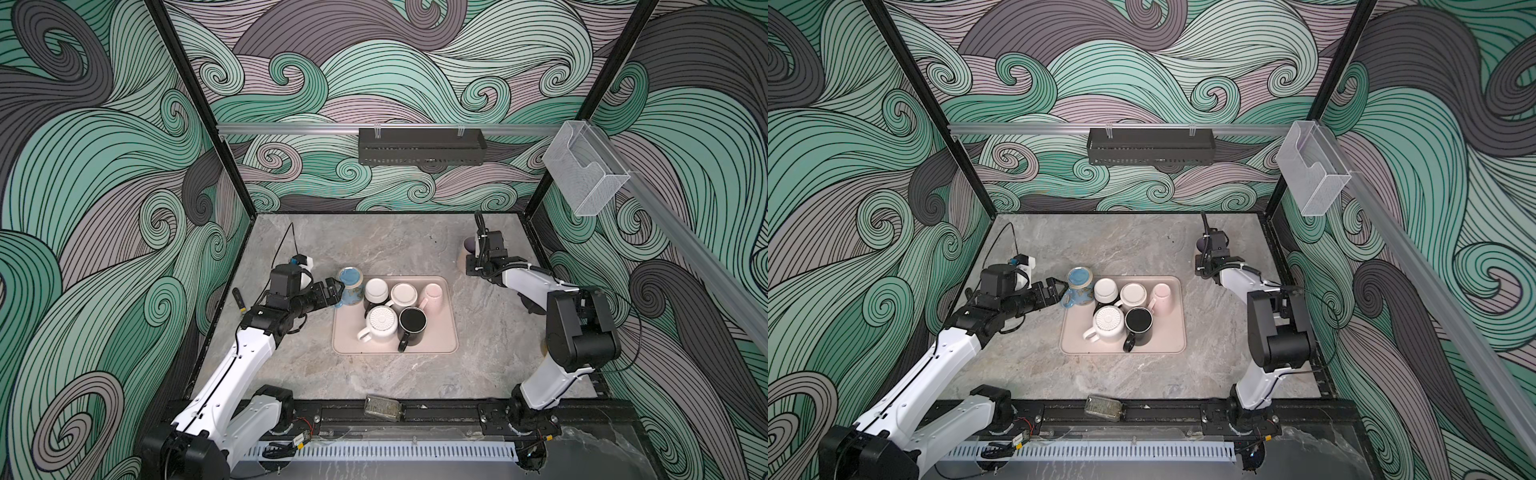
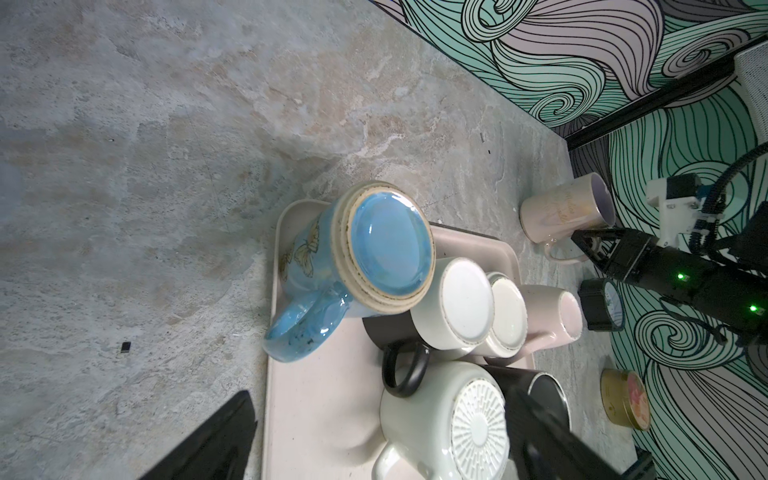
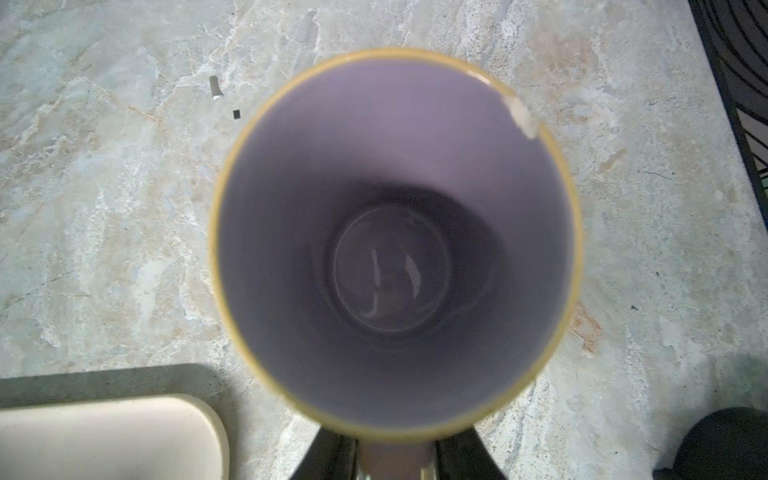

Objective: Turn the mug right side up
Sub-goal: 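Lower the pale pink mug upright onto the table with the right gripper, then open and raise the right gripper while the left moves over the blue mug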

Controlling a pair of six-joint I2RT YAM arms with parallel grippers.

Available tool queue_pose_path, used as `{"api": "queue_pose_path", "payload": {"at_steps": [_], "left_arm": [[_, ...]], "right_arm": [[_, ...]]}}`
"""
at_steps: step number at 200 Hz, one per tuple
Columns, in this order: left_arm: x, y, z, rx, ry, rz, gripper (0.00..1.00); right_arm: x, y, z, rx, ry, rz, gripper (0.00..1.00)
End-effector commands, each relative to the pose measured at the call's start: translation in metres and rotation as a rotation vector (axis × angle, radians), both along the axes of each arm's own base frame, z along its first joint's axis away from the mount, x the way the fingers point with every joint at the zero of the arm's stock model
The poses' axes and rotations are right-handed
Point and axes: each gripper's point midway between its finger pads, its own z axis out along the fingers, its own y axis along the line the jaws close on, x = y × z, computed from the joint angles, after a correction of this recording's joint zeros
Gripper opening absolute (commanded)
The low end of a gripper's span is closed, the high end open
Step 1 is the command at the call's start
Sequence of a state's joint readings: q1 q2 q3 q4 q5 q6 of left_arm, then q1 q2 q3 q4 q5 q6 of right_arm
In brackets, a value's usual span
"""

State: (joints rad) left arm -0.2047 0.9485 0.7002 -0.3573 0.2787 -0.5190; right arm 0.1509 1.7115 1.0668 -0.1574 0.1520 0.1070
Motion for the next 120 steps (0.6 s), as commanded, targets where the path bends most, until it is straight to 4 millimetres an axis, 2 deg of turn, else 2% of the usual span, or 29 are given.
{"api": "queue_pose_path", "payload": {"at_steps": [1, 36, 71, 100, 118, 120], "left_arm": [[-0.007, 0.002, -0.001, 0.024, -0.001, -0.002, 0.95], [-0.01, 0.004, 0.001, 0.029, -0.005, 0.007, 0.95], [-0.013, 0.006, 0.001, 0.054, 0.003, 0.012, 0.93], [-0.021, 0.003, 0.003, 0.101, 0.047, -0.015, 0.9], [-0.031, 0.004, 0.006, 0.191, 0.099, -0.044, 0.89], [-0.032, 0.005, 0.006, 0.204, 0.104, -0.046, 0.89]], "right_arm": [[0.011, -0.003, 0.016, -0.007, -0.054, -0.009, 0.35], [0.0, -0.007, 0.035, 0.005, -0.065, -0.039, 0.49], [-0.021, -0.011, 0.077, 0.034, -0.121, -0.081, 0.57], [-0.047, 0.013, 0.121, 0.072, -0.212, -0.017, 0.56], [-0.065, 0.031, 0.143, 0.045, -0.254, 0.048, 0.55], [-0.069, 0.033, 0.141, 0.039, -0.239, 0.057, 0.55]]}}
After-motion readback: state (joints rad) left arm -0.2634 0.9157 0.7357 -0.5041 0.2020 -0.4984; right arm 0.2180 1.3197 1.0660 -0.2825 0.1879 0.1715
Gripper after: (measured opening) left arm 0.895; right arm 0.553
